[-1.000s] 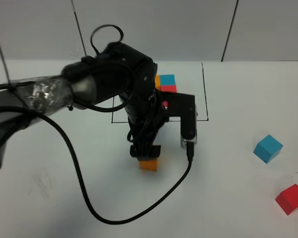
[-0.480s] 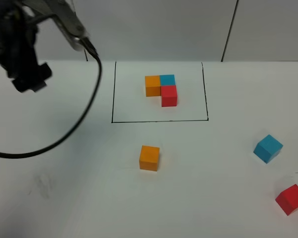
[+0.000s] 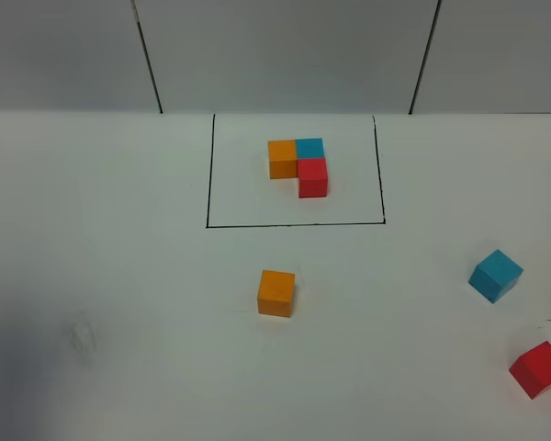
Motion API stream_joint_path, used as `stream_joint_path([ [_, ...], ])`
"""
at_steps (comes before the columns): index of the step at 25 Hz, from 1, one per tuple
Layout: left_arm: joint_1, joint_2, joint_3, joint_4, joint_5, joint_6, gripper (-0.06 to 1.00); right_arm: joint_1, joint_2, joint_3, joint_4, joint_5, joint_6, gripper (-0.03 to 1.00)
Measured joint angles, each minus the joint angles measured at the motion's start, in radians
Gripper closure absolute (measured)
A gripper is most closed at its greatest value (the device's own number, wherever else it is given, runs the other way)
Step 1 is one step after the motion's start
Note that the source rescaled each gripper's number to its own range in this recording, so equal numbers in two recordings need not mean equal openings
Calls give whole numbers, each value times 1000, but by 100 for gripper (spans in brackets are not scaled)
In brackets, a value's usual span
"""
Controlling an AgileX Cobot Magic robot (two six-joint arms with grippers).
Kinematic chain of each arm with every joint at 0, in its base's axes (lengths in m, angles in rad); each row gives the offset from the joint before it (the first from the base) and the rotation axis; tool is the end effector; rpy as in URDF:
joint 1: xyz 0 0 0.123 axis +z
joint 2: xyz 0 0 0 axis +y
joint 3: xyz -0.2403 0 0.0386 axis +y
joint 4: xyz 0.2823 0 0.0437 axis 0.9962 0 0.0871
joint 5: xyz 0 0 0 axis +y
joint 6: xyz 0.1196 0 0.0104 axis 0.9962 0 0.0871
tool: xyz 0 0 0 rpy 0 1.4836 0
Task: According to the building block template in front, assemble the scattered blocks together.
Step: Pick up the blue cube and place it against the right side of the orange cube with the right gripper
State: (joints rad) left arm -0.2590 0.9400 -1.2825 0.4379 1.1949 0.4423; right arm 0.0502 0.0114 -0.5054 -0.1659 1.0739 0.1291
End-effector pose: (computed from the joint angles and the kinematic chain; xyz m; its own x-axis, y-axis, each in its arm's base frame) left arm 0.2275 -0.0113 0.4022 -0.5555 0.6937 -0.4584 0.3308 0.6902 0.6436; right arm 0.0937 -0.0127 0.2810 -0.4628 0.0257 -0.8861 0.1015 0.9945 -0.0241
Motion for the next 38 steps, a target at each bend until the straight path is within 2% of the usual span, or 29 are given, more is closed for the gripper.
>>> stream_joint_path([
  [4, 1, -309, 103, 76, 1, -40, 16, 0, 0, 0, 0, 0, 0, 97],
  [7, 20, -531, 136, 65, 1, -86, 19, 0, 0, 0, 0, 0, 0, 97],
  [10, 85, -673, 166, -18, 1, -101, 22, 0, 0, 0, 0, 0, 0, 97],
  [14, 170, -788, 225, -211, 1, -170, 24, 0, 0, 0, 0, 0, 0, 97],
  [18, 246, -858, 325, -306, 1, -318, 25, 0, 0, 0, 0, 0, 0, 97],
  [21, 296, -890, 418, -331, 1, -454, 26, 0, 0, 0, 0, 0, 0, 97],
  [24, 313, -901, 508, -335, 1, -531, 27, 0, 0, 0, 0, 0, 0, 97],
  [31, 314, -905, 707, -360, -55, -578, 28, 0, 0, 0, 0, 0, 0, 97],
  [38, 314, -905, 771, -373, -103, -580, 29, 0, 0, 0, 0, 0, 0, 97],
])
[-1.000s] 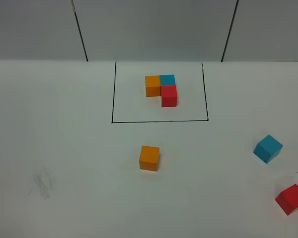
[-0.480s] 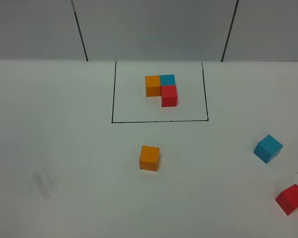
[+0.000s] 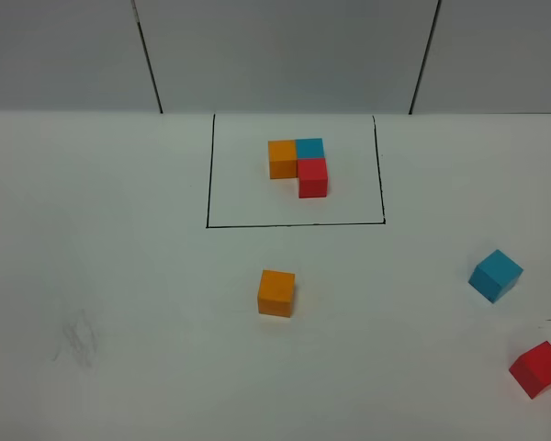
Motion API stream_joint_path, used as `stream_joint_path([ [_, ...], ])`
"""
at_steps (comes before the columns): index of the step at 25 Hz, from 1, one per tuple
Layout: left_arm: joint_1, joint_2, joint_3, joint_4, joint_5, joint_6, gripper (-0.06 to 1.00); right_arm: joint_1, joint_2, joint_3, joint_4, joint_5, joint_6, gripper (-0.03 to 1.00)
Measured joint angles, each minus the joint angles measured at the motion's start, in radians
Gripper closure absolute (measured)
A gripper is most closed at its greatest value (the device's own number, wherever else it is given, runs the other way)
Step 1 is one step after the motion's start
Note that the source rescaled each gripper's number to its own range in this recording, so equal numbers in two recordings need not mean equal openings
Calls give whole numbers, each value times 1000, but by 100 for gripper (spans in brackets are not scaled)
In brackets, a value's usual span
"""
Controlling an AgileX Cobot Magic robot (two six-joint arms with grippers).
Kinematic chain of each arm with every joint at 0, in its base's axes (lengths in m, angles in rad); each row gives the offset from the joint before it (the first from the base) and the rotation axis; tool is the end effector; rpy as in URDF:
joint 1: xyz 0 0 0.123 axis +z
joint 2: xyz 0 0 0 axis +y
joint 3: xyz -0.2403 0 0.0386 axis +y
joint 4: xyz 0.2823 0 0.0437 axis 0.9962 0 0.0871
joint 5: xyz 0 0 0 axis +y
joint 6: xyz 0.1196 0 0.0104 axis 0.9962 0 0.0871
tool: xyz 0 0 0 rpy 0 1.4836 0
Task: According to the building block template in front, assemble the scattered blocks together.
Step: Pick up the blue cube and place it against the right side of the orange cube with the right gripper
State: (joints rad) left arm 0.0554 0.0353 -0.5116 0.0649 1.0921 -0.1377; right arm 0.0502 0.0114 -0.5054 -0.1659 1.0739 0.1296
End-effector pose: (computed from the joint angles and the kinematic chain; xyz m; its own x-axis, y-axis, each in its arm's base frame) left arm 0.0950 0.0122 0.2779 -0.4886 -0.1346 -0.8621 -0.1584 0.9853 -0.0641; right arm 0.0937 -0.0127 0.2810 -0.4628 0.0262 -0.8861 0.1017 0.9945 -0.0237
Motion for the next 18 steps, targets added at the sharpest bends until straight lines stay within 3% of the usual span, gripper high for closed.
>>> stream_joint_path([
  [18, 0, -41, 2, -1, -8, 0, 29, 0, 0, 0, 0, 0, 0, 97],
])
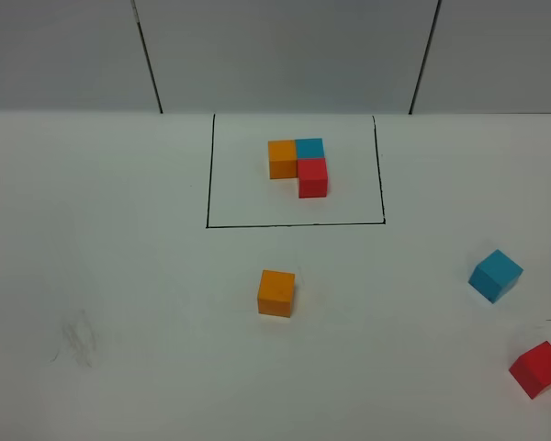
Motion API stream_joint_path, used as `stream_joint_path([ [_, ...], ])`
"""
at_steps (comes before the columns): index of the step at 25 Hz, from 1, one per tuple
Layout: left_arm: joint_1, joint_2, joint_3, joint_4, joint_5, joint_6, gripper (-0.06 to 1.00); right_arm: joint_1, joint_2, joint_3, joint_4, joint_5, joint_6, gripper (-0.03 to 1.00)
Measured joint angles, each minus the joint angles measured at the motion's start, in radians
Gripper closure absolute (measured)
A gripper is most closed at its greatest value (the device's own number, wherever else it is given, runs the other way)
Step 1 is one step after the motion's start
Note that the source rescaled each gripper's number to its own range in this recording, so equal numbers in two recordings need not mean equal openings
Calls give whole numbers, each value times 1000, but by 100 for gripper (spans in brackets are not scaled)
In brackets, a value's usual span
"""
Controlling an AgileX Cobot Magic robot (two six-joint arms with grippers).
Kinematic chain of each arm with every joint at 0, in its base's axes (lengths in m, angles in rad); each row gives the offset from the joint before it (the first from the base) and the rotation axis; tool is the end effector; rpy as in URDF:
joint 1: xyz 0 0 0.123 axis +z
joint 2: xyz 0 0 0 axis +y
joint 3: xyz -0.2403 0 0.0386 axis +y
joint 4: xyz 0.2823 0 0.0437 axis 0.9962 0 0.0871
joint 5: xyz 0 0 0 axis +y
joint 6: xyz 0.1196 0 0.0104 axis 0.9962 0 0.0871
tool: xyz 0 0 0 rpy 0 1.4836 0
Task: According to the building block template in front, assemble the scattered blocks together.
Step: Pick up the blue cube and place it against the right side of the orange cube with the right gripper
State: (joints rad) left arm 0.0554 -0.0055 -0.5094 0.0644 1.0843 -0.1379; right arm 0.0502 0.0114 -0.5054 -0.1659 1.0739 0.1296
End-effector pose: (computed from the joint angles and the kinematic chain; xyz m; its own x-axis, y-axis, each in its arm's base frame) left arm 0.0894 0.0118 0.2818 -0.4482 -0.1324 -0.8841 -0.1547 0.9855 -0.0691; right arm 0.0937 -0.0127 0.2810 -0.4628 0.0262 -0.8861 0.1017 0.9945 -0.0237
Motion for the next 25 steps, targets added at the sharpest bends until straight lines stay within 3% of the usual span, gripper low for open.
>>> stream_joint_path([
  [25, 0, 0, 0, 0, -1, 0, 29, 0, 0, 0, 0, 0, 0, 96],
])
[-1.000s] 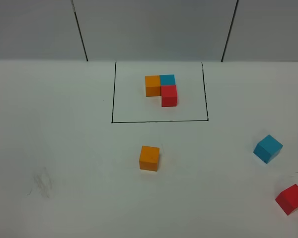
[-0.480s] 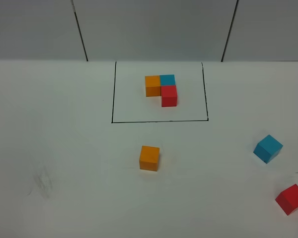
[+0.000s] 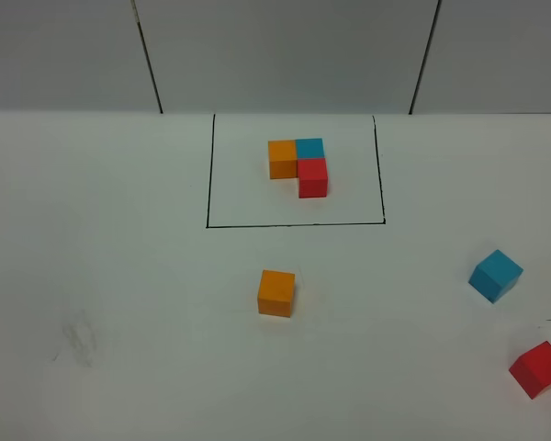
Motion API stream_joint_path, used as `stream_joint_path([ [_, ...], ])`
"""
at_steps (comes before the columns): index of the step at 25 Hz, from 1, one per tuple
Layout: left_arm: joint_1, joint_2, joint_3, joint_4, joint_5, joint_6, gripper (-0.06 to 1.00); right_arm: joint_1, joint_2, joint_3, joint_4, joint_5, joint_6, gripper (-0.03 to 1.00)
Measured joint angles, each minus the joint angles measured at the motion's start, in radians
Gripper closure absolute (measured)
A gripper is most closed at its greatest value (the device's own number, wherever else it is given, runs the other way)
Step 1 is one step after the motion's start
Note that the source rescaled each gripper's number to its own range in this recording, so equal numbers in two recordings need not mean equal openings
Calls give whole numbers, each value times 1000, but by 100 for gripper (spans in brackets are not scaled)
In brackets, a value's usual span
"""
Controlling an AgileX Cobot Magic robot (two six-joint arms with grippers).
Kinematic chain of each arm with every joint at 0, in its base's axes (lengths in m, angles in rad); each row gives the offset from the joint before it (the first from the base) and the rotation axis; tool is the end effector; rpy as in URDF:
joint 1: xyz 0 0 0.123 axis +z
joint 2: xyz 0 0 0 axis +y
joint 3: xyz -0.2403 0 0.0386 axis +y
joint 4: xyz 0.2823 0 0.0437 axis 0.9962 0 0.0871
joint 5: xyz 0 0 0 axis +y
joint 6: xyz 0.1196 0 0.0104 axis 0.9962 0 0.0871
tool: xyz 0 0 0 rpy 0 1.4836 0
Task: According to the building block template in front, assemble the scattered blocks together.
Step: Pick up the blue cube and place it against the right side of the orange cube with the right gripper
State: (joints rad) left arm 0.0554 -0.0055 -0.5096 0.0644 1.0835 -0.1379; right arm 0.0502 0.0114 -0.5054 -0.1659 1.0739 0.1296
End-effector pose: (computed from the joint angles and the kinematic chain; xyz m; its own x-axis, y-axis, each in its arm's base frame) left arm 0.0894 0.0118 0.2819 -0.4473 -0.1323 -0.8845 -0.1546 0.9855 -0.0692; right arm 0.0937 -0.0127 0.2810 -0.4628 0.0262 -0.8861 0.1017 0.9945 -0.0237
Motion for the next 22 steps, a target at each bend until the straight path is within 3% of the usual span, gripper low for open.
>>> stream_joint_path([
  [3, 0, 0, 0, 0, 0, 0, 29, 0, 9, 0, 3, 0, 0, 90],
  [5, 0, 0, 0, 0, 0, 0, 29, 0, 47, 0, 15, 0, -1, 79],
  [10, 0, 0, 0, 0, 0, 0, 29, 0, 220, -8, 24, -25, -60, 27],
  [13, 0, 0, 0, 0, 0, 0, 29, 0, 343, -29, 13, -141, -77, 4],
  [17, 0, 0, 0, 0, 0, 0, 29, 0, 562, -76, 1, -283, -110, -2],
  [22, 0, 0, 0, 0, 0, 0, 29, 0, 895, -178, -20, -360, -227, -3],
])
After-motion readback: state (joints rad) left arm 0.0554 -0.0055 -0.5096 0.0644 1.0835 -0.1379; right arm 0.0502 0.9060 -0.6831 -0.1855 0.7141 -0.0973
